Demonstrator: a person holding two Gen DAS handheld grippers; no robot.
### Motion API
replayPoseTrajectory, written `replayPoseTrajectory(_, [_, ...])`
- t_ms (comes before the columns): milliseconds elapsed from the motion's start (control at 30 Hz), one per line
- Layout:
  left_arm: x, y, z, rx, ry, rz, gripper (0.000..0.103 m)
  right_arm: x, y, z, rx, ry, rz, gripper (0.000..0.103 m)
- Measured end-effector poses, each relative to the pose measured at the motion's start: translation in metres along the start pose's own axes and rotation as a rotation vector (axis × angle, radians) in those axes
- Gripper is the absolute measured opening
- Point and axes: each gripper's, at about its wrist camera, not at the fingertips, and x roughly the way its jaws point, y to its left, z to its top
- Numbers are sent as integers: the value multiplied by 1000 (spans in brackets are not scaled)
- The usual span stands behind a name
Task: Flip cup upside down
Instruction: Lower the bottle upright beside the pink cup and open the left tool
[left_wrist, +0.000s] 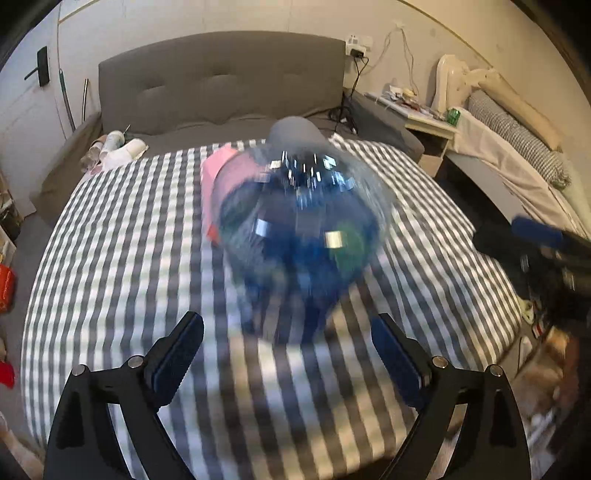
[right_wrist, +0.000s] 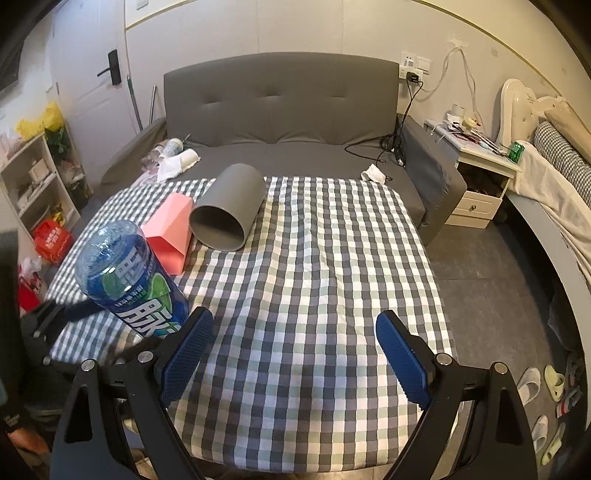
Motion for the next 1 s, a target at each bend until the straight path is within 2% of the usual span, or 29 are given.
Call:
replayPoseTrajectory(100, [-18, -2, -10, 20, -12, 3, 95, -10, -2, -1, 10, -26, 1, 90])
replayPoseTrajectory(233, [-49, -4, -19, 48, -81, 35, 95, -28, 2, -7, 5, -59, 14, 90])
replayPoseTrajectory(467, [-96, 17, -28, -16, -202, 83, 96, -61, 19, -26, -42, -127, 46, 90])
replayPoseTrajectory(600, [-119, 30, -33, -54, -264, 119, 101, -78, 34, -34, -74, -176, 57, 90])
replayPoseTrajectory(733, [-133, 41, -38, -79, -311, 143, 103, -87, 45, -40, -83, -209, 66, 92])
replayPoseTrajectory(900, [-134, 49, -41, -106, -328, 150, 103, -87, 52, -45, -80, -219, 69, 103])
replayPoseTrajectory(1000, [-131, 49, -42, -115, -317, 150, 103, -82, 51, -46, -74, -215, 67, 103])
